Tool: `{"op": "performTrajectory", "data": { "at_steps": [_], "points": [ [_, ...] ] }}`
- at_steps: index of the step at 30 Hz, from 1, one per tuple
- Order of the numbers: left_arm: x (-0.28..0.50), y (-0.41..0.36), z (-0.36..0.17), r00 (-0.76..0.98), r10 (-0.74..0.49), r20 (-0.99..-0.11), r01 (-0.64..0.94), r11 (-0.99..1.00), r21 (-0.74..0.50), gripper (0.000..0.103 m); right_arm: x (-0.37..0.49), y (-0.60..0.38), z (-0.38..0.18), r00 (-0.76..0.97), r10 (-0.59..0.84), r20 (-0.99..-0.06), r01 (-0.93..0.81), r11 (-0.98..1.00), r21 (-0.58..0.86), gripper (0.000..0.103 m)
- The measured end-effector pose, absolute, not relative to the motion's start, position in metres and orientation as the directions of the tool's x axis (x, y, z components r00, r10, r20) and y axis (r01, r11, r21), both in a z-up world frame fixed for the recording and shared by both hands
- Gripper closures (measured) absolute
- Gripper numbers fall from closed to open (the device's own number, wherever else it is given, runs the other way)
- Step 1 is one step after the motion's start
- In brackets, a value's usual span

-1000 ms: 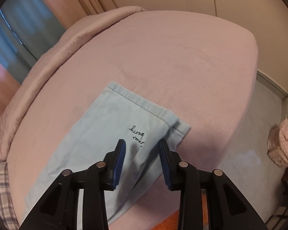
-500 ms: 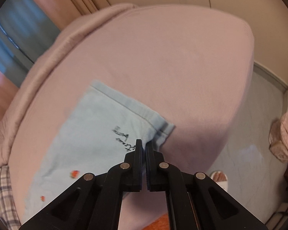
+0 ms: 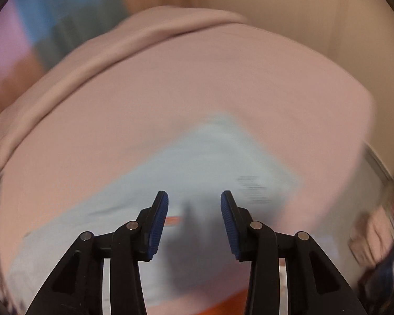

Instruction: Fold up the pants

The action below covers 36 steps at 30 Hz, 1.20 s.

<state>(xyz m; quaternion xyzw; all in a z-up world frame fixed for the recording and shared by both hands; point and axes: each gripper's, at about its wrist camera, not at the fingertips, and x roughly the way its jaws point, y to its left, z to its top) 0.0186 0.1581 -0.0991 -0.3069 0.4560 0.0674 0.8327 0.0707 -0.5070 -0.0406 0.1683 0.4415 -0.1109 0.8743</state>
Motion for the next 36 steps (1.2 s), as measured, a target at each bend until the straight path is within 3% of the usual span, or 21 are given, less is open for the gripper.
{"op": "performTrajectory", "data": {
  "at_steps": [5,7,8,12,20,23,24,25,26,30,36],
  "points": [
    [0.055,0.17,-0.122,0.559,-0.242,-0.793,-0.37,0.783,-0.5,0.039,0.113,-0.392,-0.031,0.565,0.237,-0.79,-0.009,0.959,0.282,0.063],
    [0.062,0.174,-0.137,0.54,-0.258,-0.801,-0.386,0.771,-0.507,0.046,0.129,-0.335,-0.032,0.517,0.35,-0.781,-0.16,0.936,0.313,0.063],
    [0.064,0.173,-0.146,0.517,-0.263,-0.815,-0.395,0.771,-0.499,0.059,0.135,-0.312,-0.033,0.489,0.384,-0.783,-0.219,0.923,0.316,0.063],
    [0.055,0.178,-0.16,0.551,-0.302,-0.778,-0.408,0.715,-0.567,0.064,0.169,-0.232,-0.048,0.376,0.426,-0.823,-0.354,0.887,0.298,0.062],
    [0.046,0.162,-0.153,0.554,-0.236,-0.799,-0.381,0.781,-0.495,0.068,0.176,-0.174,-0.083,0.236,0.335,-0.912,-0.437,0.875,0.208,0.062],
    [0.046,0.166,-0.156,0.556,-0.234,-0.798,-0.38,0.782,-0.494,0.068,0.175,-0.177,-0.093,0.171,0.345,-0.923,-0.446,0.862,0.239,0.062],
    [0.046,0.166,-0.156,0.556,-0.231,-0.798,-0.381,0.783,-0.492,0.068,0.175,-0.18,-0.093,0.168,0.357,-0.919,-0.451,0.857,0.251,0.066],
    [0.044,0.166,-0.156,0.556,-0.229,-0.799,-0.381,0.784,-0.49,0.068,0.175,-0.182,-0.093,0.167,0.366,-0.915,-0.451,0.854,0.26,0.089],
    [0.045,0.166,-0.156,0.556,-0.227,-0.8,-0.38,0.787,-0.487,0.068,0.175,-0.181,-0.091,0.16,0.386,-0.909,-0.45,0.848,0.281,0.096],
    [0.044,0.168,-0.159,0.552,-0.225,-0.803,-0.381,0.788,-0.483,0.066,0.173,-0.19,-0.071,0.229,0.441,-0.868,-0.436,0.844,0.314,0.097],
    [0.042,0.168,-0.154,0.543,-0.223,-0.81,-0.382,0.793,-0.474,0.066,0.177,-0.176,-0.097,0.251,0.345,-0.905,-0.433,0.876,0.214,0.099]
  ]
}}
